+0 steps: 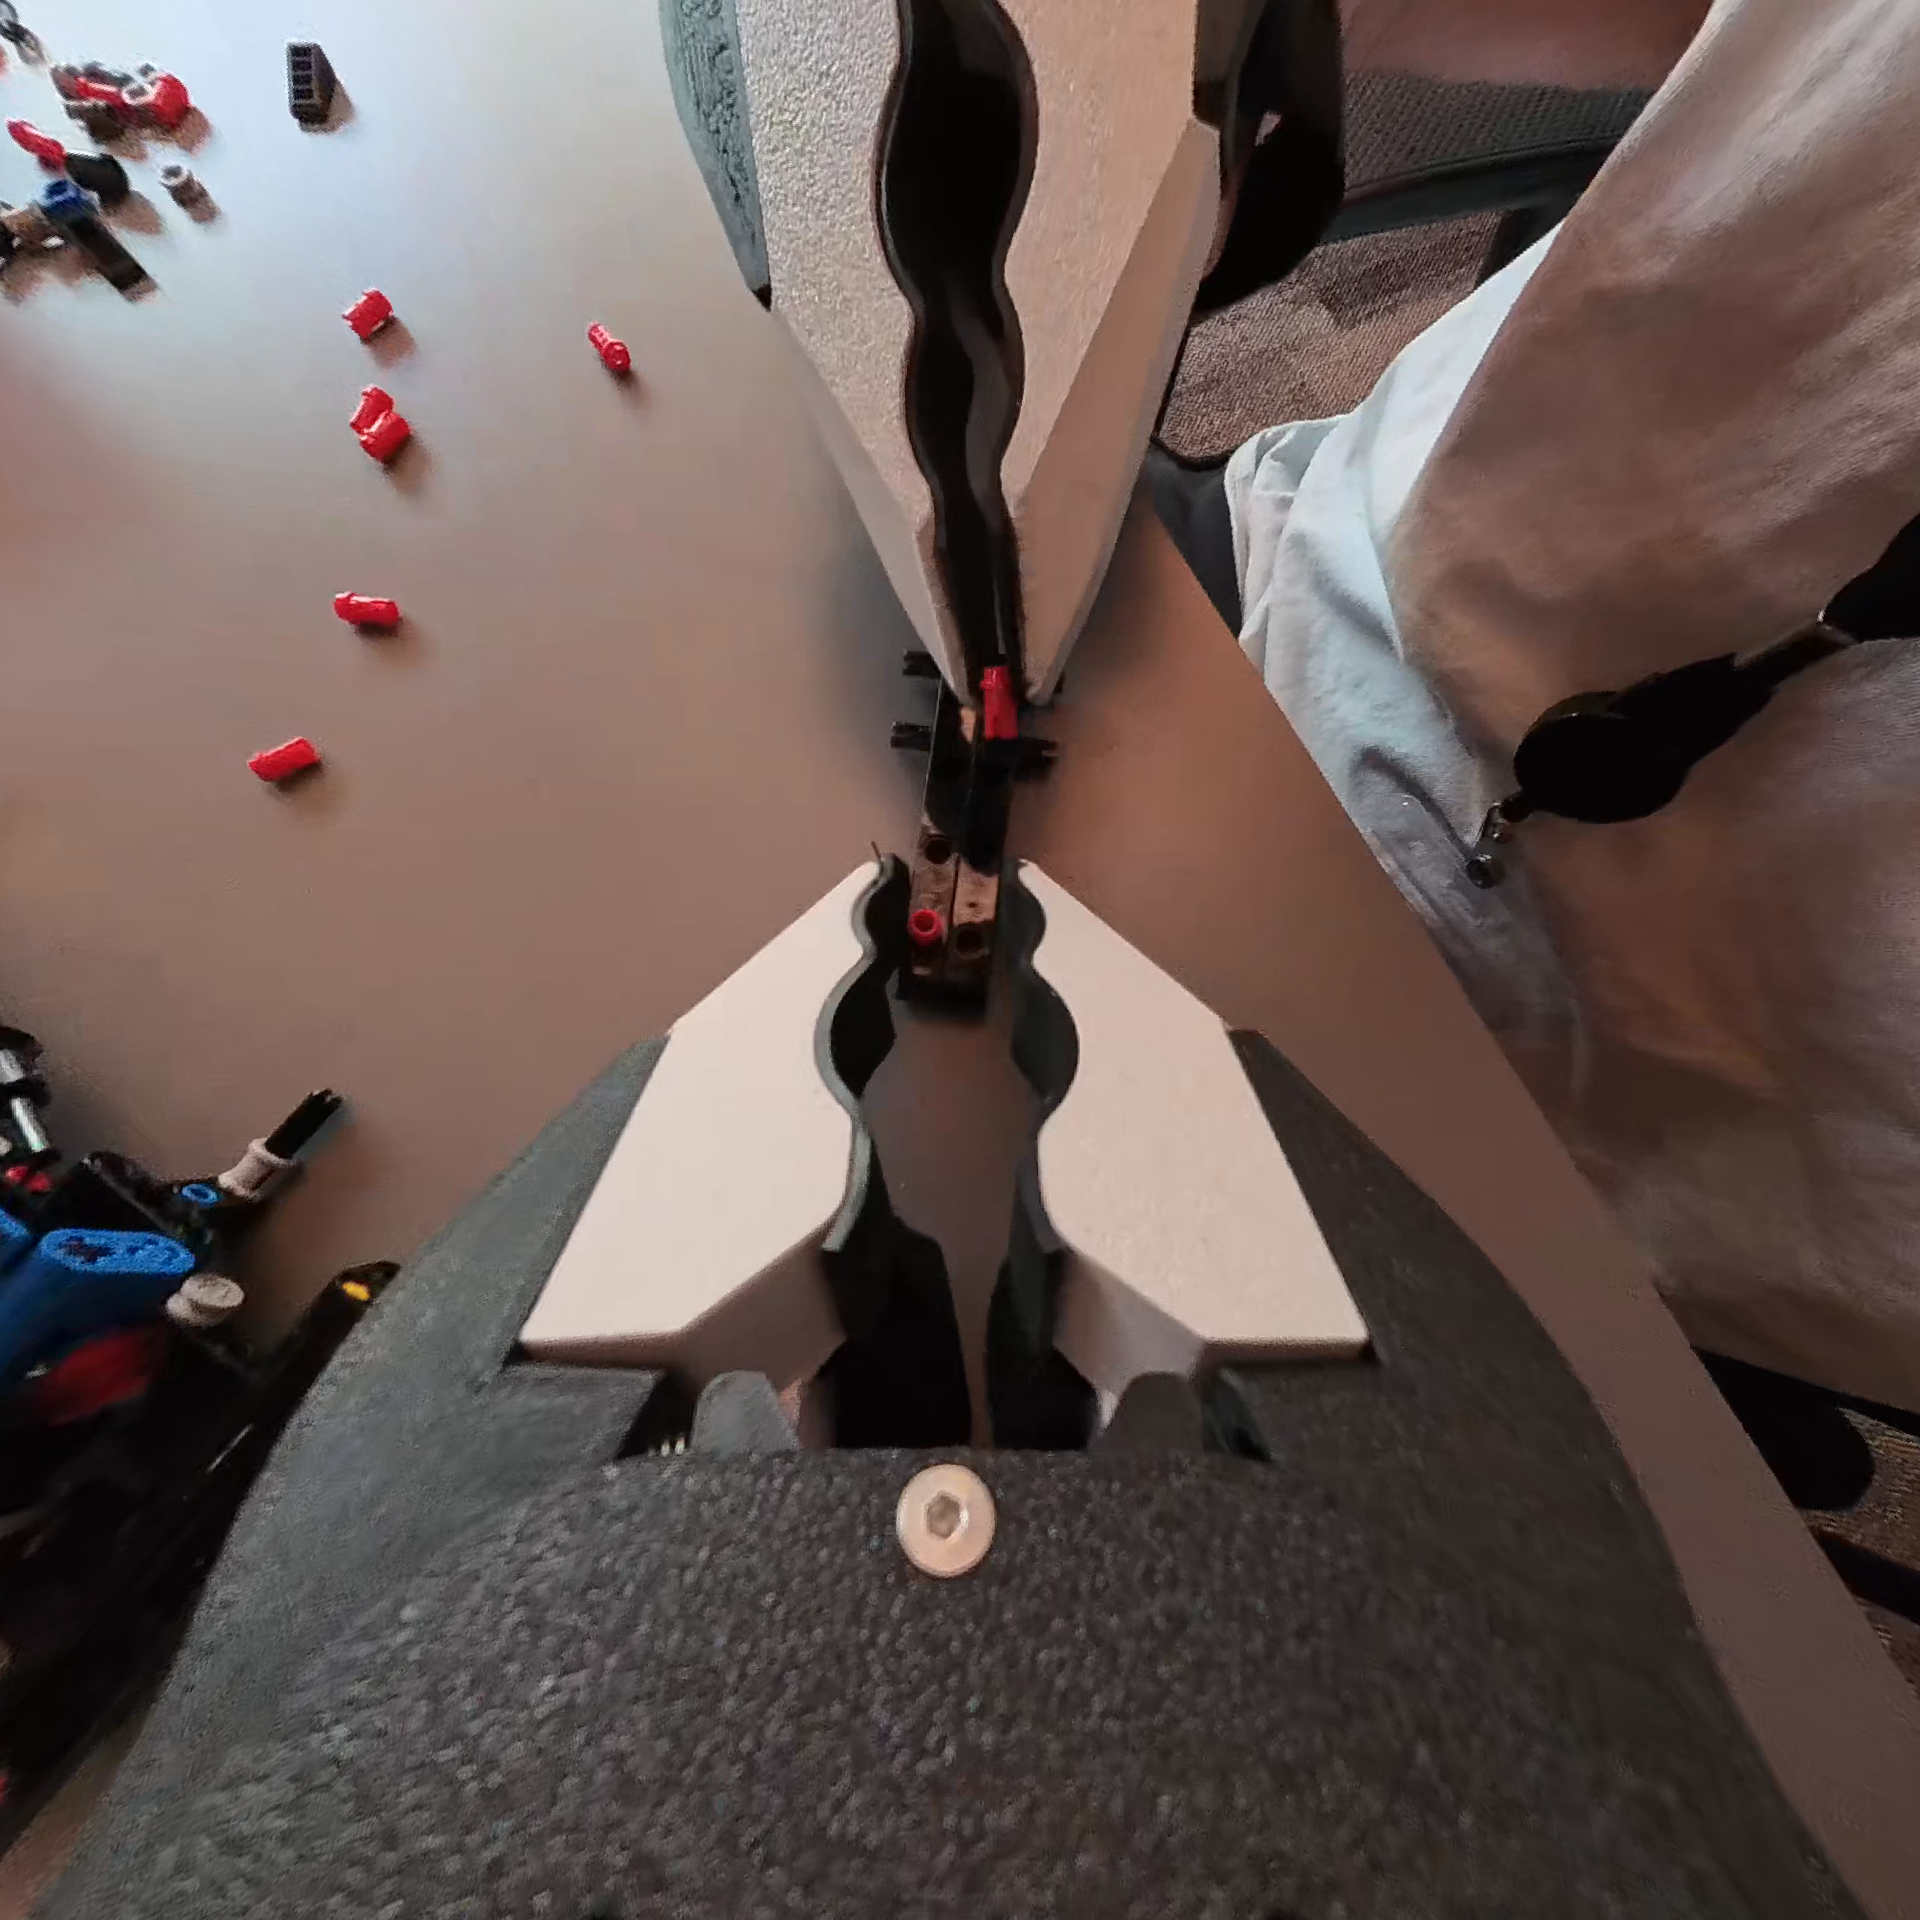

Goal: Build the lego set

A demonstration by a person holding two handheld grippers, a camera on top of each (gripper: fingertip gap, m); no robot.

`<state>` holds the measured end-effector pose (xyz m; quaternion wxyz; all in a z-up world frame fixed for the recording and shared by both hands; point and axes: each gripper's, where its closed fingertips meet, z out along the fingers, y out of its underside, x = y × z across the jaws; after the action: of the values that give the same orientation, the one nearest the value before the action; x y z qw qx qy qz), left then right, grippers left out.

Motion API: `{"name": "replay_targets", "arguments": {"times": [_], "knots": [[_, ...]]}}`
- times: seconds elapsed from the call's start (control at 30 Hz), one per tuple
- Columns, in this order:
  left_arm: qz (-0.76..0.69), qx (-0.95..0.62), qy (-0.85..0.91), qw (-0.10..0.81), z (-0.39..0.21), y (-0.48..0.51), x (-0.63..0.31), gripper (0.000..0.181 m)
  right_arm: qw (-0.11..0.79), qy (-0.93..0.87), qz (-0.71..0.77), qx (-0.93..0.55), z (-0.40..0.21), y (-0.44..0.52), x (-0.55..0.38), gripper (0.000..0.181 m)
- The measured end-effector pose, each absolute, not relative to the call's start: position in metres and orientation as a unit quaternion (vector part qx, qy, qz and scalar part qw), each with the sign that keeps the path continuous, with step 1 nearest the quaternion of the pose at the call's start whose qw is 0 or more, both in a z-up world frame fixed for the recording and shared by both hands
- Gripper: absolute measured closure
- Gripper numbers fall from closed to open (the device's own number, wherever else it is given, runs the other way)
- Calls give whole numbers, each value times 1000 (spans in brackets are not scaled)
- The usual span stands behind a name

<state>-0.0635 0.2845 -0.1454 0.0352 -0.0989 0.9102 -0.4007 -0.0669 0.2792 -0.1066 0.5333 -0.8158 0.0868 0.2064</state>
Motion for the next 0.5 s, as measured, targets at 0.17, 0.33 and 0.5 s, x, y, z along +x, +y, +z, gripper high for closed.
{"name": "replay_targets", "arguments": {"times": [0.17, 0.33, 0.5], "knots": [[-387, -115, 910, 96, -144, 288, -54, 167, 546, 83, 147, -821, -105, 279, -61, 177], [-364, -102, 903, 203, -141, 295, -46, 167, 519, 12, -48, -854, -108, 282, -50, 178], [-348, -79, 896, 264, -139, 296, -45, 167, 473, -5, -98, -876, -122, 290, -48, 178]]}}
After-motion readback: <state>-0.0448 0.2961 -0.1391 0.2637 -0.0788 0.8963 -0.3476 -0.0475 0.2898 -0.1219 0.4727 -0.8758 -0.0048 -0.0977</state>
